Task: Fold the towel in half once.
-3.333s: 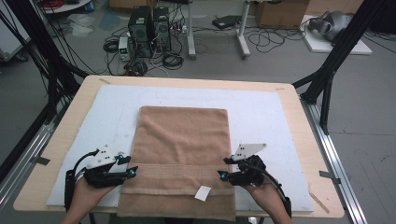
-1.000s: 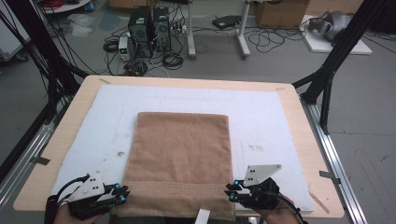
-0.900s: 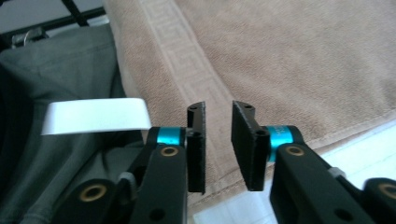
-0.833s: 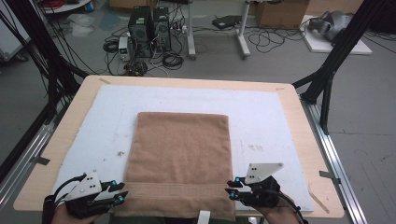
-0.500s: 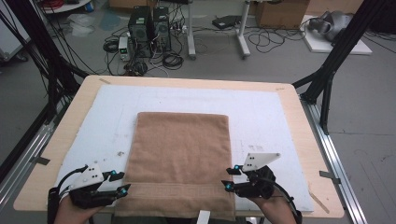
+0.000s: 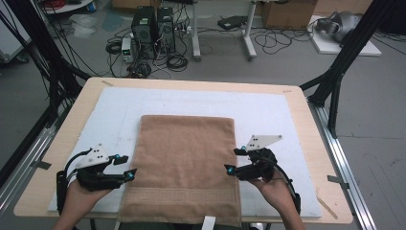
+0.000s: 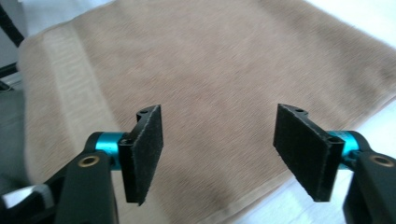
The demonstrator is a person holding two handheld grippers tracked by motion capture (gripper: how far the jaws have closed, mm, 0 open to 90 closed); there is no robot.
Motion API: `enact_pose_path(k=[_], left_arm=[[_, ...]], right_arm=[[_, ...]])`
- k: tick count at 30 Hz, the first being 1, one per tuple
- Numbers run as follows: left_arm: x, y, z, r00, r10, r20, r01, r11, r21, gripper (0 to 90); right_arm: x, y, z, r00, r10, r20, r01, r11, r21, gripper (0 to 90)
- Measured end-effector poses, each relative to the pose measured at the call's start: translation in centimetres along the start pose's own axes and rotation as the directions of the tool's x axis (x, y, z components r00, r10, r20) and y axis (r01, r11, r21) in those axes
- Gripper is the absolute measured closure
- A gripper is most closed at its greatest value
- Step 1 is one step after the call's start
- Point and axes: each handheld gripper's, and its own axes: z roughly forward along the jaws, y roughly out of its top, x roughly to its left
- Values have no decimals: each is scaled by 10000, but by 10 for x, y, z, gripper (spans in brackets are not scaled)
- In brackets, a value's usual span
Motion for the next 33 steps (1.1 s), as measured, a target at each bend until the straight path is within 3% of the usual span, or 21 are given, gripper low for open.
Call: enact_pose_path(k=[8,15,21,33], left_arm=[[13,17,11,9999,-154,17,154,9994,-302,397],[15,25,14,10000,-59,7,59,9994,-347,382],[21,29,15,9997,-223,-94,218,9989,-421,383],[35,50,17,9992,-282,-270,268,9982,-532,383]], right_arm=[[-17,21,4,9994,-43,337,52,9996,-281,276],[-20,34,6,9988,-282,407,294,9992,-285,265],[-23,41,7,9987,-324,400,334,9991,-249,251],[-31,55,8,9981,-397,474,410,9988,-267,228]])
